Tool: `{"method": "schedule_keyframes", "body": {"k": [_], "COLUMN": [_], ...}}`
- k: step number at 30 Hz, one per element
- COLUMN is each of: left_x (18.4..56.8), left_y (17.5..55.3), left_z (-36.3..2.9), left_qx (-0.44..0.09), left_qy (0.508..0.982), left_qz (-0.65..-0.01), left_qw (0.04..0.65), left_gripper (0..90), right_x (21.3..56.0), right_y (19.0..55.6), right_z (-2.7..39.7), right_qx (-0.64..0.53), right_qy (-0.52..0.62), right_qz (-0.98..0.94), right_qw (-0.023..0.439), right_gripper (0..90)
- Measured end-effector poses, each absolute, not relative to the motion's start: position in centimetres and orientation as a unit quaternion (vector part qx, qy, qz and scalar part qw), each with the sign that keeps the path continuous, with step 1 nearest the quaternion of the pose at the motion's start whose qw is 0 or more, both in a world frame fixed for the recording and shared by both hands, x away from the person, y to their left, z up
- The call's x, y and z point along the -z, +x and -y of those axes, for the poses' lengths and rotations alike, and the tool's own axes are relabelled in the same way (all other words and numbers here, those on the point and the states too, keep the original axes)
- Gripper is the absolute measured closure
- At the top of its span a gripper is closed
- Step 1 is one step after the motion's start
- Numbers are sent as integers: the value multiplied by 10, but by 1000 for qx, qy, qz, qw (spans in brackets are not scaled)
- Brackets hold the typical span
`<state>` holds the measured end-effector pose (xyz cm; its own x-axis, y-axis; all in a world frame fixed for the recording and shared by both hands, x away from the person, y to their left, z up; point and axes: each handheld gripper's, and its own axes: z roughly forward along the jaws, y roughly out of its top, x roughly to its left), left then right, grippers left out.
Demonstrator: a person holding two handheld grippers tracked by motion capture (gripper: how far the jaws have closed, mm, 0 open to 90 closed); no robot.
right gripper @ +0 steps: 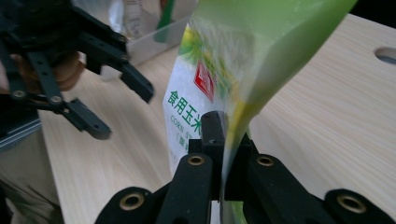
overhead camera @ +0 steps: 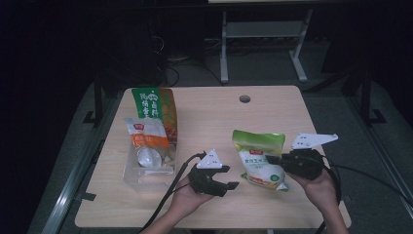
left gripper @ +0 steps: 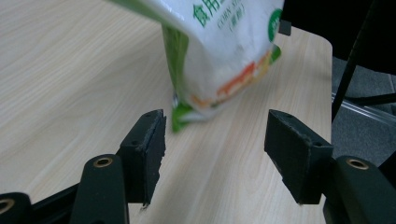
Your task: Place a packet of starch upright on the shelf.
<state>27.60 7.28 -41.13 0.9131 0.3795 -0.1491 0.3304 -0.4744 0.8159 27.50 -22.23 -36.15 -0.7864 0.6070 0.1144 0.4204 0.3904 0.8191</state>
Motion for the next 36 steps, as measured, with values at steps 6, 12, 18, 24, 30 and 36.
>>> {"method": "schedule_keyframes", "body": {"k": [6,12,18,24,30,36], "left_x": [406,407,412,411,409,408], "left_y": [277,280,284,281,276,274], "left_z": [-76,-82,-86,-86,-90,-93], "left_qx": [-21,-27,-23,-41,-58,-61], "left_qy": [851,853,847,849,848,851], "left_qz": [-207,-229,-248,-246,-250,-243], "left_qw": [482,469,469,466,464,461], "left_gripper": [424,652,827,899,900,900], "right_x": [364,371,378,380,386,389], "right_y": [275,275,276,278,283,285], "right_z": [201,182,172,170,169,165], "right_qx": [-473,-476,-459,-449,-447,-445], "right_qy": [290,263,254,254,261,260], "right_qz": [-828,-837,-849,-853,-854,-856], "right_qw": [82,66,64,75,59,40], "right_gripper": [899,899,897,894,862,840]}}
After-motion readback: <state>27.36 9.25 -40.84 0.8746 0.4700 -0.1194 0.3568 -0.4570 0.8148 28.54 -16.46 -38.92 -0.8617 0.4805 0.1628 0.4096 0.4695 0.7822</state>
